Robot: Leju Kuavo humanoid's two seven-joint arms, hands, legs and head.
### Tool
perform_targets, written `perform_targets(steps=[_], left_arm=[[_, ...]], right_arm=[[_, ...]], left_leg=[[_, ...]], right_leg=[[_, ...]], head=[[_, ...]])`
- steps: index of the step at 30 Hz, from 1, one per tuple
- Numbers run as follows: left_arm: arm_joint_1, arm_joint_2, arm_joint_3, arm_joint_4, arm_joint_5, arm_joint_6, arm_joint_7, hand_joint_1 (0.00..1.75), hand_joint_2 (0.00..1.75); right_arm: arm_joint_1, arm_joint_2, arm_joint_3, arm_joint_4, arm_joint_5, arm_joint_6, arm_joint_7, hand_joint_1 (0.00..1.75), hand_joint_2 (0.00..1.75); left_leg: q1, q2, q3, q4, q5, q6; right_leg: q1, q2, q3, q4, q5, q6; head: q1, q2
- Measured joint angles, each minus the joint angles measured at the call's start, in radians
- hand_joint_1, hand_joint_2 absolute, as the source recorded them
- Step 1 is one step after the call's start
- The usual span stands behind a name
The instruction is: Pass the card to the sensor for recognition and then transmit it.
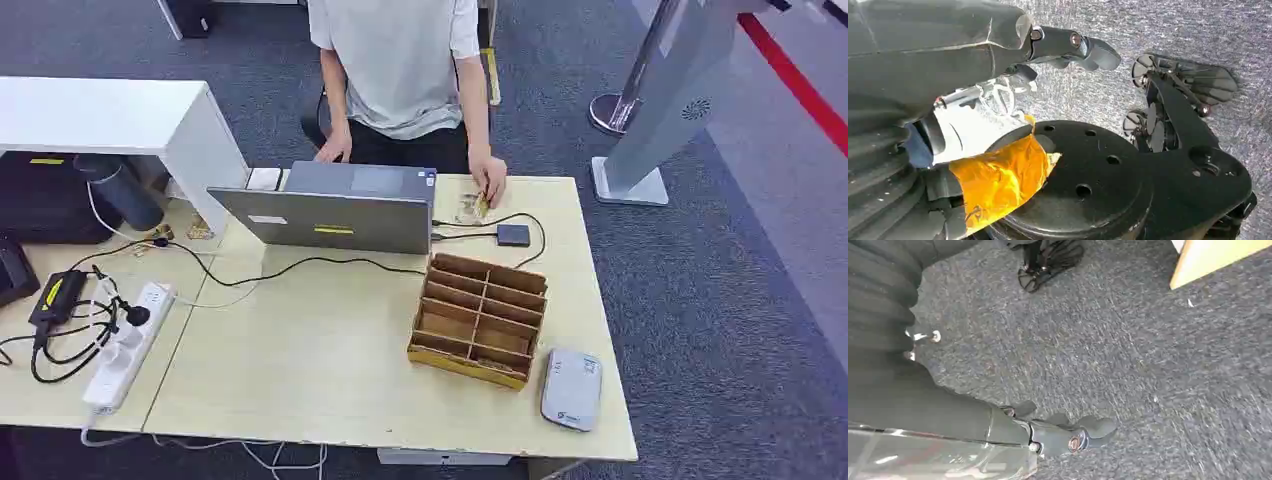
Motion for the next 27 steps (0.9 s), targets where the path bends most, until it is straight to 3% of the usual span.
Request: perform_targets(steps=[4, 8, 12, 17, 23, 25, 27], left_arm=[[0.000, 0.002, -0.006, 0.000, -0.008, -0.008, 0.002, 0.00, 1.75], [-0.001, 0.005, -0.016, 0.000, -0.010, -0.017, 0.002, 0.00, 1.75], [-0.001, 0.002, -0.017, 0.000, 0.002, -0.010, 0.002, 0.00, 1.75], [-0.001, -0.007, -0.017, 0.000, 0.021, 0.007, -0.008, 0.00, 1.75], [-0.001, -0.003, -0.017, 0.000, 0.029, 0.003, -0.014, 0.00, 1.75], [-0.002, 0.000, -0.017, 0.000, 0.032, 0.004, -0.014, 0.00, 1.75], [-0.003, 0.003, -0.017, 0.000, 0.037, 0.007, -0.014, 0.00, 1.75]], right_arm=[[0.001, -0.018, -0.003, 0.018, 0.026, 0.031, 0.086, 0.00, 1.75], [0.001, -0.033, -0.008, 0.026, 0.041, 0.032, 0.114, 0.00, 1.75], [-0.001, -0.036, -0.011, 0.024, 0.054, -0.014, 0.026, 0.00, 1.75], [-0.010, -0.031, -0.011, 0.018, 0.066, -0.101, -0.161, 0.00, 1.75], [-0.055, -0.068, 0.000, -0.075, 0.052, -0.033, -0.229, 0.00, 1.75], [-0.085, -0.088, 0.027, -0.126, 0.011, 0.026, -0.213, 0.00, 1.75], [-0.109, -0.094, 0.073, -0.221, -0.097, 0.107, -0.137, 0.00, 1.75]], left_leg=[[0.000, 0.000, 0.000, 0.000, 0.000, 0.000], [0.000, 0.000, 0.000, 0.000, 0.000, 0.000], [0.000, 0.000, 0.000, 0.000, 0.000, 0.000], [0.000, 0.000, 0.000, 0.000, 0.000, 0.000], [-0.001, 0.000, 0.000, 0.000, 0.001, 0.001], [-0.003, 0.001, 0.000, 0.000, 0.002, 0.003], [-0.003, 0.001, 0.000, 0.000, 0.002, 0.003]], right_leg=[[0.000, 0.000, 0.000, 0.000, 0.000, 0.000], [0.000, 0.000, 0.000, 0.000, 0.000, 0.000], [0.000, 0.000, 0.000, 0.000, 0.000, 0.000], [0.000, 0.000, 0.000, 0.000, 0.000, 0.000], [-0.001, 0.000, 0.001, 0.000, 0.001, 0.001], [-0.003, 0.001, 0.000, 0.001, 0.001, 0.002], [-0.003, 0.001, 0.000, 0.001, 0.002, 0.003]], head=[[0.000, 0.000], [0.000, 0.000], [0.000, 0.000], [0.000, 0.000], [0.000, 0.000], [0.000, 0.000], [0.000, 0.000]])
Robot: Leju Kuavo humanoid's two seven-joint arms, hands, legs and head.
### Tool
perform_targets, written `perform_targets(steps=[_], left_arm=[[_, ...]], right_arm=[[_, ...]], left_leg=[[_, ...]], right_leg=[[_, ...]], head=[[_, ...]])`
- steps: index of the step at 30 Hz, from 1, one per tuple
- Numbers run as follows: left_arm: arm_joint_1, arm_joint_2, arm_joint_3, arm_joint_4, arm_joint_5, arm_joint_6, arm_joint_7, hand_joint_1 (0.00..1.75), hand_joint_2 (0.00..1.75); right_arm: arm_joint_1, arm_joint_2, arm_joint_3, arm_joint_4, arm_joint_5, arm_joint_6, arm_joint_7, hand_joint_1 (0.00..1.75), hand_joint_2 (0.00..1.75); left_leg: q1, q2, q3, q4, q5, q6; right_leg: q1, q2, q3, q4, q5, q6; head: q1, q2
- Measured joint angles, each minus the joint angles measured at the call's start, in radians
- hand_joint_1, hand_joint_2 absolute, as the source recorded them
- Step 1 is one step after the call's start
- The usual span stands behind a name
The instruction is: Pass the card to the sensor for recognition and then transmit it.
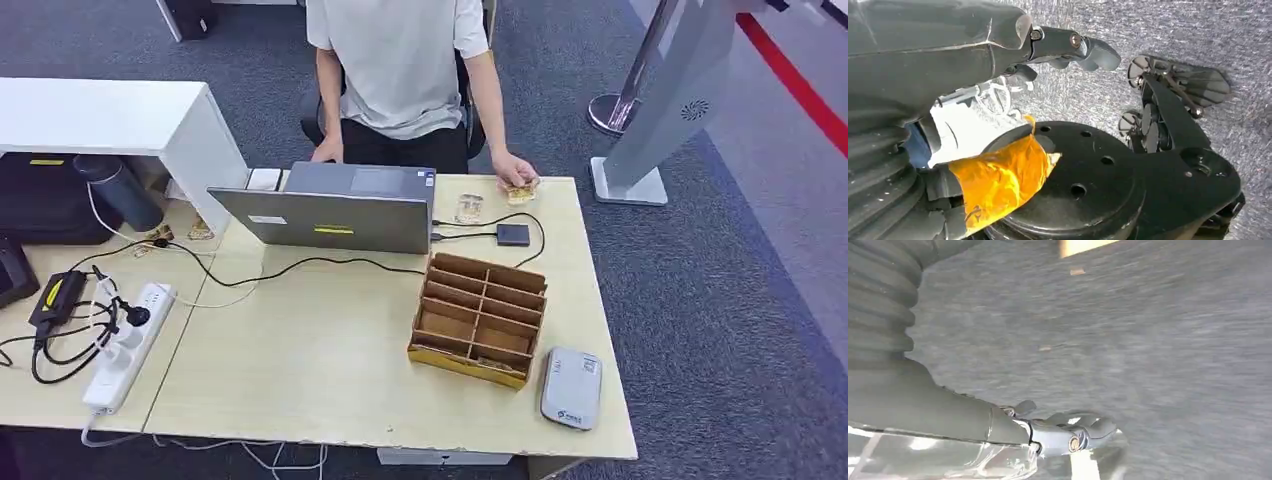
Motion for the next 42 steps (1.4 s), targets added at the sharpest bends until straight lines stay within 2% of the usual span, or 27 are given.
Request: perform_targets(steps=[2, 4, 9, 15, 20, 22, 24, 26, 29, 33, 35, 39, 42], left_arm=[[0.000, 0.002, 0.000, 0.000, 0.003, 0.001, 0.000, 0.00, 1.75], [0.000, 0.003, 0.000, 0.000, 0.007, 0.003, 0.000, 0.00, 1.75], [0.000, 0.005, 0.000, 0.000, 0.012, 0.005, 0.000, 0.00, 1.75], [0.000, 0.007, -0.002, 0.000, 0.014, 0.005, 0.000, 0.00, 1.75], [-0.003, 0.013, -0.009, 0.000, 0.019, 0.005, -0.005, 0.00, 1.75], [-0.003, 0.016, -0.013, 0.000, 0.016, 0.003, -0.011, 0.00, 1.75], [-0.006, 0.018, -0.019, 0.000, 0.011, 0.003, -0.011, 0.00, 1.75], [-0.005, 0.022, -0.028, 0.000, 0.002, 0.004, -0.011, 0.00, 1.75], [-0.016, 0.028, -0.045, 0.000, -0.013, 0.007, -0.011, 0.00, 1.75], [-0.024, 0.035, -0.064, 0.000, -0.024, 0.002, -0.002, 0.00, 1.75], [-0.025, 0.037, -0.070, 0.000, -0.024, 0.000, 0.000, 0.00, 1.75], [-0.024, 0.040, -0.081, 0.000, -0.024, -0.001, 0.000, 0.00, 1.75], [-0.024, 0.041, -0.083, 0.000, -0.024, -0.001, 0.000, 0.00, 1.75]], right_arm=[[-0.008, 0.001, 0.081, -0.114, -0.122, 0.025, 0.111, 0.00, 1.75], [-0.006, 0.000, 0.161, -0.202, -0.208, 0.013, 0.152, 0.00, 1.75], [0.028, -0.002, 0.309, -0.298, -0.317, -0.037, 0.160, 0.00, 1.75], [0.043, -0.009, 0.384, -0.345, -0.347, -0.044, 0.158, 0.00, 1.75], [0.041, -0.057, 0.611, -0.503, -0.518, -0.125, 0.243, 0.00, 1.75], [0.013, -0.090, 0.711, -0.536, -0.572, -0.131, 0.208, 0.00, 1.75], [-0.028, -0.129, 0.785, -0.521, -0.569, -0.128, 0.176, 0.00, 1.75], [-0.089, -0.141, 0.859, -0.525, -0.514, -0.144, 0.177, 0.00, 1.75], [-0.200, -0.140, 1.030, -0.530, -0.413, -0.181, 0.191, 0.00, 1.75], [-0.320, -0.123, 1.230, -0.552, -0.287, -0.266, 0.233, 0.00, 1.75], [-0.363, -0.115, 1.307, -0.562, -0.269, -0.286, 0.245, 0.00, 1.75], [-0.394, -0.111, 1.385, -0.577, -0.272, -0.297, 0.252, 0.00, 1.75], [-0.402, -0.111, 1.412, -0.583, -0.275, -0.301, 0.252, 0.00, 1.75]], left_leg=[[0.000, -0.001, 0.000, 0.000, 0.001, 0.001], [0.000, -0.001, 0.000, 0.000, 0.001, 0.001], [0.000, -0.001, 0.000, 0.000, 0.001, 0.001], [0.000, -0.001, -0.001, 0.000, 0.001, 0.001], [-0.001, 0.002, -0.001, 0.000, 0.002, 0.002], [-0.001, 0.002, -0.001, 0.000, 0.002, 0.001], [-0.001, 0.000, -0.002, 0.000, 0.004, 0.003], [-0.001, 0.000, -0.004, 0.001, 0.006, 0.003], [0.000, 0.005, -0.005, 0.000, 0.008, 0.000], [0.000, 0.000, -0.006, 0.001, 0.011, -0.002], [0.000, -0.001, -0.007, 0.001, 0.011, -0.002], [0.000, -0.007, -0.010, 0.001, 0.012, -0.003], [0.000, -0.007, -0.011, 0.001, 0.012, -0.003]], right_leg=[[0.000, 0.000, 0.000, 0.000, 0.000, 0.000], [0.000, -0.001, 0.000, 0.000, 0.000, 0.000], [0.000, -0.001, 0.000, 0.000, 0.000, 0.000], [0.000, -0.002, 0.000, 0.000, 0.000, 0.000], [-0.001, 0.001, -0.001, 0.001, 0.001, 0.001], [-0.001, 0.001, -0.001, 0.001, 0.003, 0.001], [-0.001, 0.000, -0.001, 0.001, 0.003, 0.002], [-0.001, 0.000, -0.003, 0.002, 0.005, 0.002], [-0.001, 0.006, -0.006, 0.003, 0.007, 0.001], [-0.001, 0.001, -0.009, 0.005, 0.008, 0.001], [0.000, 0.000, -0.009, 0.005, 0.008, 0.000], [0.000, -0.005, -0.009, 0.005, 0.008, 0.000], [0.000, -0.005, -0.010, 0.005, 0.008, 0.000]], head=[[0.000, 0.000], [0.000, 0.000], [0.000, 0.000], [0.000, 0.000], [0.000, 0.000], [-0.001, 0.000], [0.000, 0.000], [0.000, 0.000], [0.000, 0.000], [0.000, 0.000], [0.000, 0.000], [0.000, 0.000], [0.000, 0.000]])
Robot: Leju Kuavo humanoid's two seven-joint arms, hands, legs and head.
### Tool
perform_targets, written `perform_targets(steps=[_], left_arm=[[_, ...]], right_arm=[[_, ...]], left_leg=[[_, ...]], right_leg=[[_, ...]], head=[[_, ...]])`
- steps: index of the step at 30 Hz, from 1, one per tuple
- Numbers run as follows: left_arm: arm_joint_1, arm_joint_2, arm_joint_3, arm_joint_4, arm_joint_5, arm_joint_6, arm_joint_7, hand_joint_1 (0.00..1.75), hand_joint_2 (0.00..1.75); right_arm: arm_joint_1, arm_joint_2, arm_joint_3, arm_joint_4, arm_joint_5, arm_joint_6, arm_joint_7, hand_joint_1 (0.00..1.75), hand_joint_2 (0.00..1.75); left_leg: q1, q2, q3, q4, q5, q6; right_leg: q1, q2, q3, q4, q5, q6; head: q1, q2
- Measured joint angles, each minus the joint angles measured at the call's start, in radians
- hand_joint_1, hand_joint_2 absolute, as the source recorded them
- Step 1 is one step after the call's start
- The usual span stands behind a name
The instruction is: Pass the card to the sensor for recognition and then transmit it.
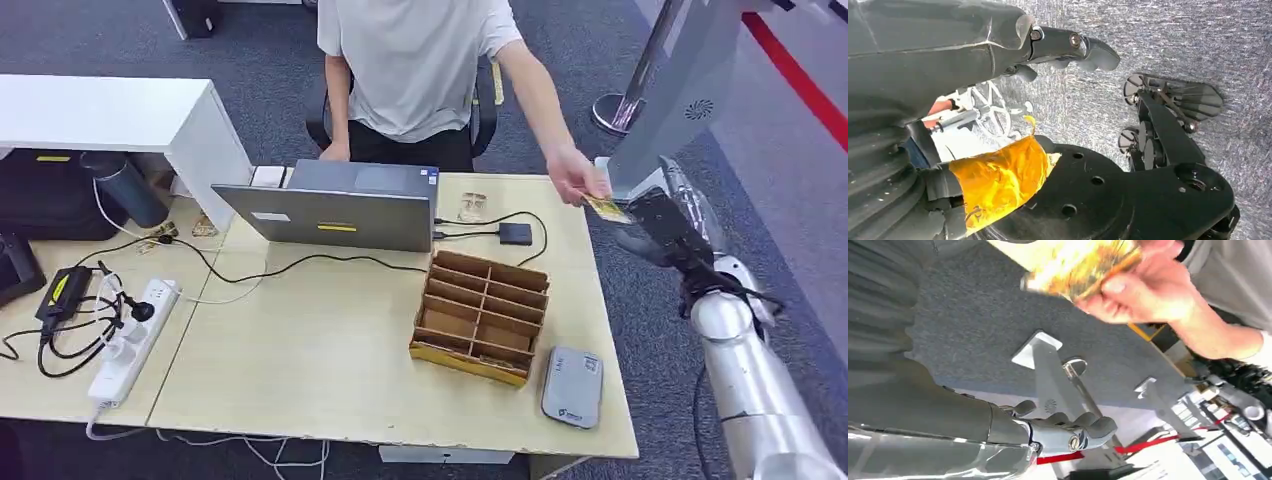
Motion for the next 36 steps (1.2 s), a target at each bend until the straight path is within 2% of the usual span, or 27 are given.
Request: perform_targets(steps=[2, 4, 10, 12, 14, 15, 16, 17, 18, 23, 26, 27, 28, 36], left_arm=[[0.000, 0.000, -0.002, 0.000, 0.000, 0.000, 0.000, 0.00, 1.75], [0.000, 0.001, -0.006, 0.000, -0.007, -0.003, 0.010, 0.00, 1.75], [-0.002, 0.006, -0.038, 0.000, -0.038, -0.006, 0.034, 0.00, 1.75], [-0.003, 0.007, -0.050, 0.000, -0.050, -0.005, 0.028, 0.00, 1.75], [-0.003, 0.008, -0.066, 0.000, -0.079, 0.010, -0.005, 0.00, 1.75], [-0.003, 0.009, -0.077, 0.000, -0.103, 0.020, -0.045, 0.00, 1.75], [-0.001, 0.011, -0.097, 0.000, -0.152, 0.039, -0.132, 0.00, 1.75], [-0.002, 0.013, -0.117, 0.000, -0.181, 0.036, -0.185, 0.00, 1.75], [-0.002, 0.018, -0.136, 0.000, -0.190, 0.018, -0.209, 0.00, 1.75], [0.001, 0.035, -0.168, 0.000, -0.162, -0.115, -0.189, 0.00, 1.75], [0.002, 0.042, -0.169, 0.000, -0.143, -0.160, -0.184, 0.00, 1.75], [0.002, 0.042, -0.169, 0.000, -0.139, -0.168, -0.182, 0.00, 1.75], [0.002, 0.043, -0.169, 0.000, -0.138, -0.173, -0.179, 0.00, 1.75], [0.002, 0.048, -0.171, 0.000, -0.130, -0.181, -0.167, 0.00, 1.75]], right_arm=[[-0.006, 0.000, 0.014, -0.002, 0.013, -0.011, -0.004, 0.00, 1.75], [-0.017, 0.002, 0.042, -0.004, 0.084, -0.060, -0.002, 0.00, 1.75], [-0.048, 0.006, 0.178, -0.042, 0.513, -0.294, 0.127, 0.00, 1.75], [-0.047, 0.007, 0.208, -0.052, 0.583, -0.333, 0.156, 0.00, 1.75], [-0.040, 0.009, 0.221, -0.069, 0.605, -0.350, 0.170, 0.00, 1.75], [-0.029, 0.009, 0.222, -0.080, 0.613, -0.354, 0.173, 0.00, 1.75], [-0.011, 0.007, 0.222, -0.099, 0.614, -0.359, 0.174, 0.00, 1.75], [0.009, 0.003, 0.221, -0.116, 0.613, -0.361, 0.172, 0.00, 1.75], [0.028, -0.002, 0.218, -0.134, 0.611, -0.362, 0.168, 0.00, 1.75], [0.076, -0.009, 0.201, -0.174, 0.602, -0.358, 0.145, 0.00, 1.75], [0.086, -0.009, 0.196, -0.183, 0.596, -0.359, 0.138, 0.00, 1.75], [0.089, -0.009, 0.196, -0.185, 0.593, -0.359, 0.137, 1.13, 1.75], [0.092, -0.009, 0.195, -0.188, 0.591, -0.359, 0.137, 1.75, 1.75], [0.114, -0.009, 0.190, -0.206, 0.548, -0.355, 0.106, 1.75, 1.75]], left_leg=[[0.000, 0.000, -0.001, 0.000, 0.000, 0.000], [0.000, 0.000, -0.001, 0.000, 0.000, 0.000], [0.000, 0.000, -0.001, 0.000, 0.000, 0.000], [0.000, 0.000, -0.001, 0.000, 0.000, 0.000], [0.000, 0.000, -0.001, 0.000, 0.001, 0.000], [0.000, 0.000, -0.001, 0.000, 0.001, 0.000], [0.000, 0.000, -0.001, 0.000, 0.001, 0.000], [0.000, -0.001, -0.002, 0.000, 0.001, 0.000], [0.000, -0.001, -0.002, 0.000, 0.001, 0.000], [0.000, 0.001, -0.003, 0.000, 0.000, 0.000], [0.000, 0.000, -0.003, 0.000, 0.001, 0.000], [0.000, 0.000, -0.003, 0.000, 0.001, 0.000], [0.000, 0.000, -0.003, 0.000, 0.001, 0.000], [0.000, 0.000, -0.003, 0.000, 0.001, 0.000]], right_leg=[[0.000, 0.000, 0.000, 0.000, 0.000, 0.000], [0.000, 0.000, -0.001, 0.000, 0.000, 0.000], [0.000, 0.000, -0.001, 0.000, 0.000, 0.000], [0.000, 0.000, -0.002, 0.000, 0.000, 0.000], [0.000, 0.000, -0.002, 0.000, 0.000, 0.000], [0.000, 0.000, -0.002, 0.000, 0.000, 0.000], [0.000, 0.000, -0.002, 0.000, 0.000, 0.000], [0.000, -0.001, -0.002, 0.000, 0.000, 0.000], [0.000, -0.001, -0.003, 0.000, 0.000, 0.000], [0.000, 0.001, -0.004, 0.000, 0.000, 0.000], [0.000, 0.000, -0.004, 0.000, 0.000, 0.000], [0.000, 0.000, -0.004, 0.000, 0.000, 0.000], [0.000, 0.000, -0.004, 0.000, 0.001, 0.000], [0.000, 0.000, -0.004, 0.000, 0.001, 0.000]], head=[[0.000, 0.000], [0.000, 0.000], [0.000, 0.000], [0.000, 0.000], [0.000, 0.000], [0.000, 0.000], [0.000, 0.000], [0.000, 0.000], [0.000, 0.000], [0.000, 0.000], [0.000, 0.000], [0.000, 0.000], [0.000, 0.000], [0.000, 0.000]])
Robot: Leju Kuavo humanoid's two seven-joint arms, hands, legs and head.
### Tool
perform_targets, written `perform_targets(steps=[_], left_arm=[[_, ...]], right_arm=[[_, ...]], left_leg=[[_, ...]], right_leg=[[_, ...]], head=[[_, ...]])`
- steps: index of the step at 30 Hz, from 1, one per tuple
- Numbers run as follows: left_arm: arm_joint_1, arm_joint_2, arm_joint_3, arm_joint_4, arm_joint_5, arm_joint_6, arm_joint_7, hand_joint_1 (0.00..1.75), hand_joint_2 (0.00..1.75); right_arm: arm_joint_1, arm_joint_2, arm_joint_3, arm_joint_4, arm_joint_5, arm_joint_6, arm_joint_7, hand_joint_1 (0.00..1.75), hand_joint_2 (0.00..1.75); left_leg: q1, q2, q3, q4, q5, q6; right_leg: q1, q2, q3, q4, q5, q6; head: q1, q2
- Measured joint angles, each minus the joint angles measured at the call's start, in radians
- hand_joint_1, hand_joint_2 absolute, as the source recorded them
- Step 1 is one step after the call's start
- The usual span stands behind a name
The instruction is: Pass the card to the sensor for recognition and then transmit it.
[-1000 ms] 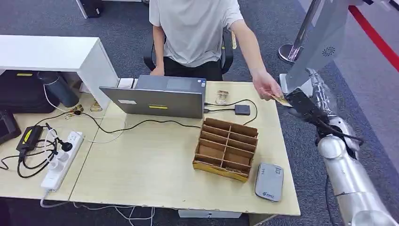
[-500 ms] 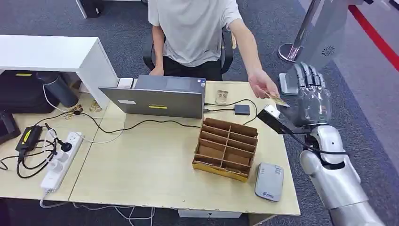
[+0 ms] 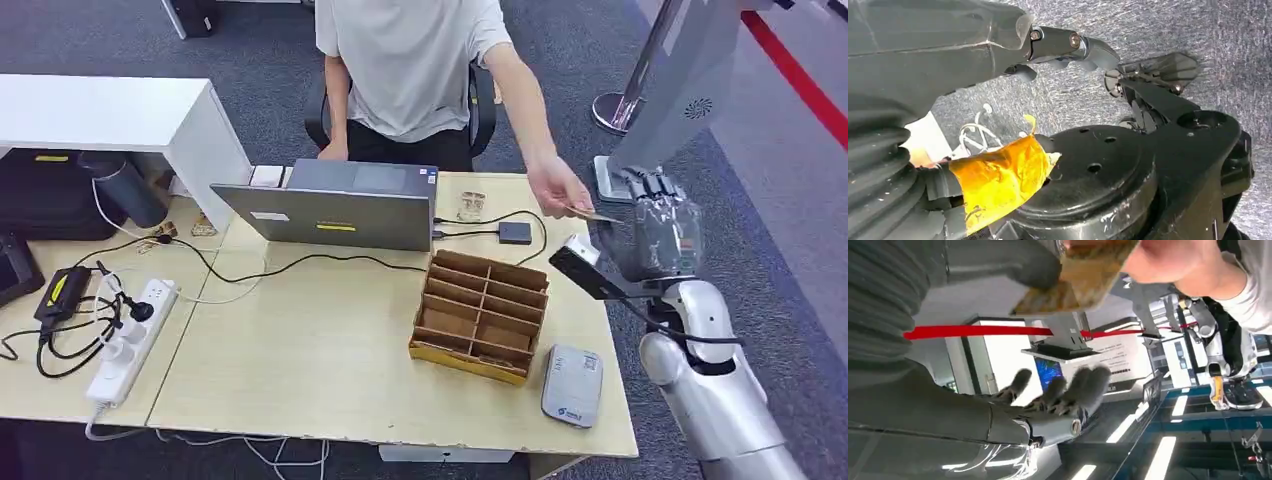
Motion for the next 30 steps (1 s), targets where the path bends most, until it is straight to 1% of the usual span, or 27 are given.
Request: perform_targets(steps=[12, 15, 19, 22, 28, 30], left_arm=[[0.000, 0.001, -0.002, 0.000, 0.006, -0.006, 0.003, 0.00, 1.75], [0.000, 0.001, -0.003, 0.000, 0.004, -0.026, 0.003, 0.00, 1.75], [0.000, 0.000, -0.003, 0.000, 0.009, -0.005, 0.012, 0.00, 1.75], [0.001, 0.000, -0.003, 0.000, 0.015, -0.003, 0.012, 0.00, 1.75], [0.005, -0.001, -0.003, 0.000, 0.037, 0.000, 0.013, 0.00, 1.75], [0.006, -0.002, -0.003, 0.000, 0.045, 0.005, 0.016, 0.00, 1.75]], right_arm=[[0.009, 0.000, -0.007, -0.009, -0.027, 0.011, -0.006, 1.75, 1.75], [0.012, 0.000, -0.011, -0.009, -0.040, 0.020, -0.015, 1.75, 1.75], [0.028, 0.000, -0.017, -0.018, -0.051, 0.020, -0.021, 1.75, 1.75], [0.042, 0.000, -0.019, -0.027, -0.052, 0.018, -0.021, 1.75, 1.75], [0.147, -0.002, -0.056, -0.100, -0.088, -0.003, -0.043, 1.75, 1.75], [0.201, -0.006, -0.080, -0.141, -0.097, -0.017, -0.054, 1.75, 1.75]], left_leg=[[0.000, 0.000, 0.000, 0.000, 0.000, 0.000], [0.000, 0.000, 0.000, 0.000, 0.000, 0.000], [0.000, 0.000, 0.000, 0.000, 0.000, 0.000], [0.000, 0.000, 0.000, 0.000, 0.000, 0.000], [0.000, -0.001, -0.001, 0.000, 0.000, 0.000], [0.000, -0.002, -0.001, 0.000, 0.000, 0.000]], right_leg=[[0.000, 0.000, 0.000, 0.000, 0.000, 0.000], [0.000, 0.000, 0.000, 0.000, 0.000, 0.000], [0.000, 0.000, 0.000, 0.000, 0.000, 0.000], [0.000, 0.000, 0.000, 0.000, 0.000, 0.000], [0.000, -0.001, -0.001, 0.000, 0.000, 0.000], [0.000, -0.002, -0.001, 0.000, -0.001, 0.000]], head=[[0.000, 0.000], [0.000, 0.000], [0.000, 0.000], [0.000, 0.000], [0.000, 0.000], [0.000, 0.000]])
